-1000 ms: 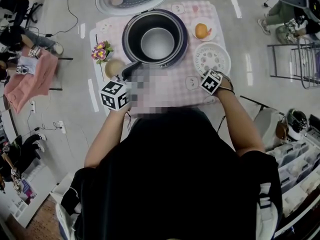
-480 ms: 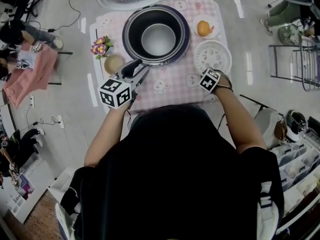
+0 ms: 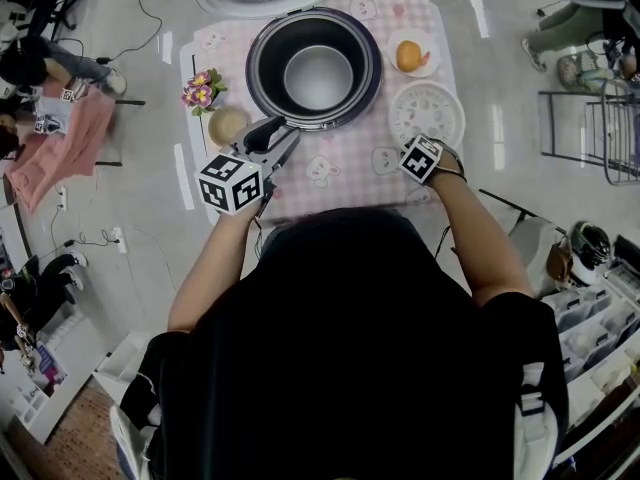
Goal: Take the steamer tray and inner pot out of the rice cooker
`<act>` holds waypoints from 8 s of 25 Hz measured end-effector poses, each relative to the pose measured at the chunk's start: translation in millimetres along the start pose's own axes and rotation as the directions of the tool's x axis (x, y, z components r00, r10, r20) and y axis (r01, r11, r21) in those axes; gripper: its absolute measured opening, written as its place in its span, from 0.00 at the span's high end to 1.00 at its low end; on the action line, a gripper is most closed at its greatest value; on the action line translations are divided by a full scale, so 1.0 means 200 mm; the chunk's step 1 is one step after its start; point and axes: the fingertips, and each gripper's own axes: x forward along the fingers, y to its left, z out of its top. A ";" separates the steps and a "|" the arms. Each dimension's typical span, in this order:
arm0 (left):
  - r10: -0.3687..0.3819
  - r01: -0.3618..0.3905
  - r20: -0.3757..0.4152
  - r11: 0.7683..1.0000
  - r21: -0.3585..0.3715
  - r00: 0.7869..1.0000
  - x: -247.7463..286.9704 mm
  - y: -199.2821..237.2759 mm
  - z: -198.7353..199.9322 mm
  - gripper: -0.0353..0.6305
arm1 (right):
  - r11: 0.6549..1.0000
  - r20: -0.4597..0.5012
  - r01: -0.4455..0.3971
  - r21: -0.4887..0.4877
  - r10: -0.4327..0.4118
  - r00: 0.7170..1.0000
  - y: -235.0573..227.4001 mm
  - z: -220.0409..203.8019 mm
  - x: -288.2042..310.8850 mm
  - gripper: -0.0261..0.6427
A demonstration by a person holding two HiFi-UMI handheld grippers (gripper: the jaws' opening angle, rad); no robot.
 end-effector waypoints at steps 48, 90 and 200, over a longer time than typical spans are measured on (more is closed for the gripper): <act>0.003 -0.014 0.119 0.996 0.092 0.993 -0.39 0.06 0.21 0.66 | 0.930 0.696 -0.014 0.369 -0.266 0.667 -0.16 0.73 -1.42 0.64; 0.257 -0.240 -0.046 0.943 0.232 0.965 0.06 0.52 0.28 0.66 | 0.920 0.690 -0.124 0.373 -0.186 0.700 -0.40 1.11 -1.10 0.70; 0.499 -0.204 0.430 0.797 -0.568 0.753 -1.69 0.66 0.01 0.87 | 0.847 0.854 -0.528 -0.066 0.321 0.409 0.82 2.14 -1.47 0.89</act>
